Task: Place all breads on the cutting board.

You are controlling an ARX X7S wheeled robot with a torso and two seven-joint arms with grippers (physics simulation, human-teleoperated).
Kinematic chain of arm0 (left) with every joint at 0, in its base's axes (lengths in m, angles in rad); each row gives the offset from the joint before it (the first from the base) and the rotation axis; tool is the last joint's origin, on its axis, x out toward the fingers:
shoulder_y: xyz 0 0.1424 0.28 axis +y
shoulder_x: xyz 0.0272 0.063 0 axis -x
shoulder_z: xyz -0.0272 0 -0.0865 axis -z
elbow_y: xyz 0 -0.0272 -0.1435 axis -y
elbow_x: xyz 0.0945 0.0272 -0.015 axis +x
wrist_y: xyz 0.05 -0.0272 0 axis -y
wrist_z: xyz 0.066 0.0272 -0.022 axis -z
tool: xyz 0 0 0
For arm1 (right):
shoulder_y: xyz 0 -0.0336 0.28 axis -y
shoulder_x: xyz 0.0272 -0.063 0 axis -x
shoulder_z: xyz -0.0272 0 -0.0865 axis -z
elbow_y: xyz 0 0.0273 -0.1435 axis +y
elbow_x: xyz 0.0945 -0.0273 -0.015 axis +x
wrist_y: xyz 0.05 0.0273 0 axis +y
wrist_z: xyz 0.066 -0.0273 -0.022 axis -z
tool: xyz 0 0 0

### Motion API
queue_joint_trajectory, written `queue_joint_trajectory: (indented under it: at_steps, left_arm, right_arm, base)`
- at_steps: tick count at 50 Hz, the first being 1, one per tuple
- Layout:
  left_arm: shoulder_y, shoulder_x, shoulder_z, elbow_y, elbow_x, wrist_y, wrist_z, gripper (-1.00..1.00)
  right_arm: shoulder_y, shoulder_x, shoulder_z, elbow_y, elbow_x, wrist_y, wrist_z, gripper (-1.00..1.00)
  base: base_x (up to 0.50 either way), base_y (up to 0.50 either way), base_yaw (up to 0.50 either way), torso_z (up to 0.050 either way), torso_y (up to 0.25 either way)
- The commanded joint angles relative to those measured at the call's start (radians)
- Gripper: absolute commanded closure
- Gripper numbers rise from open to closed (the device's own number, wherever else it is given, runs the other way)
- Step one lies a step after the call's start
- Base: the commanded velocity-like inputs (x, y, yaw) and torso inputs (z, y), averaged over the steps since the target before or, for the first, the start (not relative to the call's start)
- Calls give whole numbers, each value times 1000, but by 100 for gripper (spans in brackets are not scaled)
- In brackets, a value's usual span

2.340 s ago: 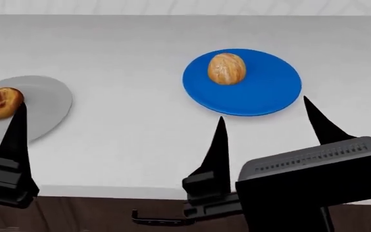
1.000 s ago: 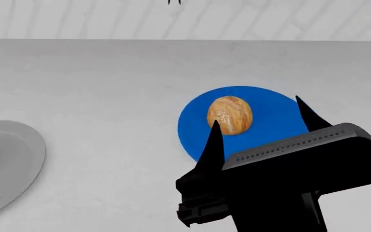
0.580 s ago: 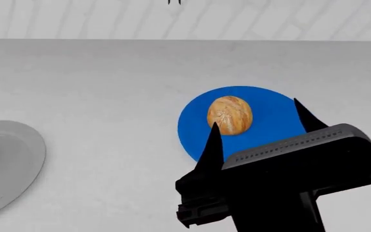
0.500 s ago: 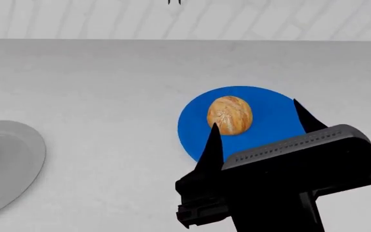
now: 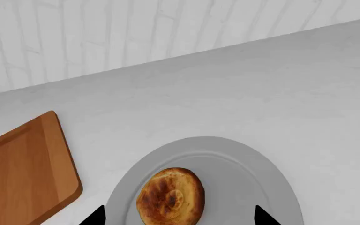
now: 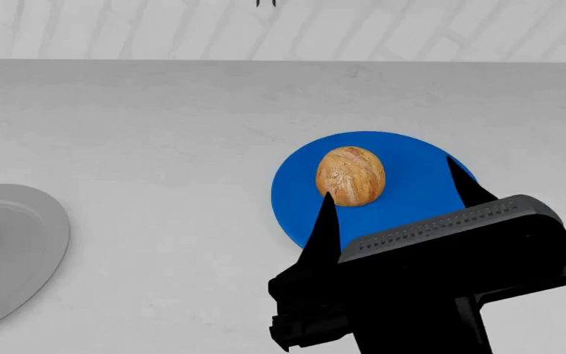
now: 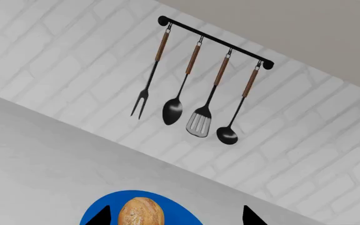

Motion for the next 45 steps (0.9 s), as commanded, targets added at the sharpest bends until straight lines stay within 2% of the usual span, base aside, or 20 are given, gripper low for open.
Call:
queue_joint_trajectory:
  at_steps: [1,45]
  left_arm:
    - [-26,24,49,-40,34,5,-3,-100]
    - [-57,56,190,-268,222,154,125,-100]
  right_arm:
    - [-13,0,11,1,25,-14,18,-100]
    - [-30,7,10,7,50,-27,41,-100]
  base:
    - [0,0,0,0,0]
    - [0,0,0,0,0]
